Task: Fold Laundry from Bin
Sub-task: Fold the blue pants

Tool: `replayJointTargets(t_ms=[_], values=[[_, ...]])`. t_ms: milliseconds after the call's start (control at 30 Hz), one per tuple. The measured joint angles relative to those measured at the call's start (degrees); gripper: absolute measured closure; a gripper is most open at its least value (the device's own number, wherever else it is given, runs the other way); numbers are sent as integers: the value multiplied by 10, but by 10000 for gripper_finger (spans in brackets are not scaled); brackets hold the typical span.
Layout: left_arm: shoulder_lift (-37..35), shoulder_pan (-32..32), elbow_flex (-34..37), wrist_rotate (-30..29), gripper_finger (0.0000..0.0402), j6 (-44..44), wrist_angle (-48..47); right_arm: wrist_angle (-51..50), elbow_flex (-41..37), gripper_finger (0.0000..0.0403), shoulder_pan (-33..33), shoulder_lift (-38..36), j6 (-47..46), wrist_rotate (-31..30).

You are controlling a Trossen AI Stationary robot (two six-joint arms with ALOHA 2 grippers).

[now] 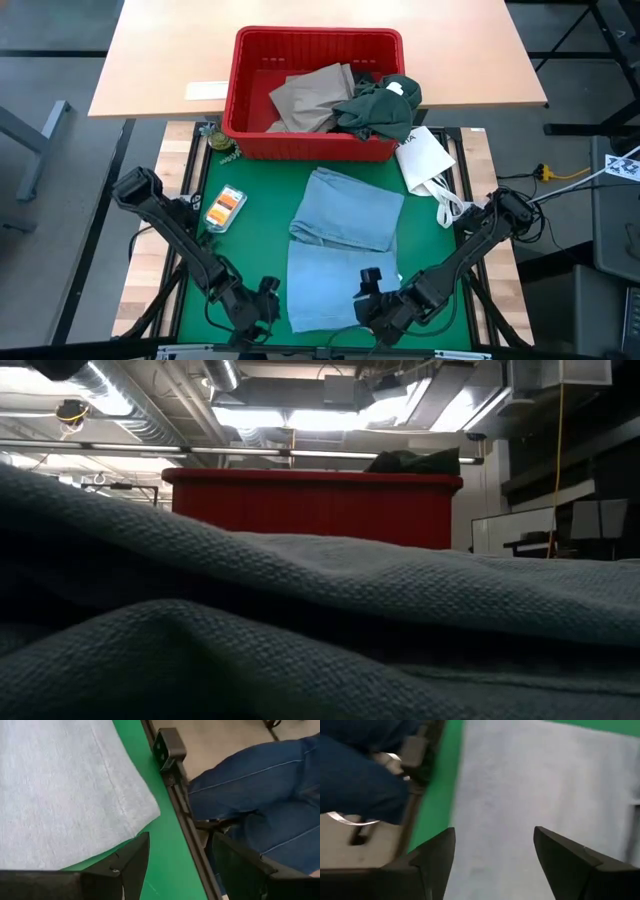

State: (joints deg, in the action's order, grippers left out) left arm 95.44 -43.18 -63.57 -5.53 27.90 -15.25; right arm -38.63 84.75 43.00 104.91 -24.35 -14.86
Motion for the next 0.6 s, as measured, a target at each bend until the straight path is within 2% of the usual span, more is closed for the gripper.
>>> replayJointTargets(t_ms=[100,333,600], values=[[0,1,0,-11,191,0,0,27,0,130,17,15,0,21],[0,2,0,-25,191,-15,-1,37,0,130,64,61,6,23],[0,-1,0,-27,191,-15,-1,-15,0,129,88,101,3,-52]])
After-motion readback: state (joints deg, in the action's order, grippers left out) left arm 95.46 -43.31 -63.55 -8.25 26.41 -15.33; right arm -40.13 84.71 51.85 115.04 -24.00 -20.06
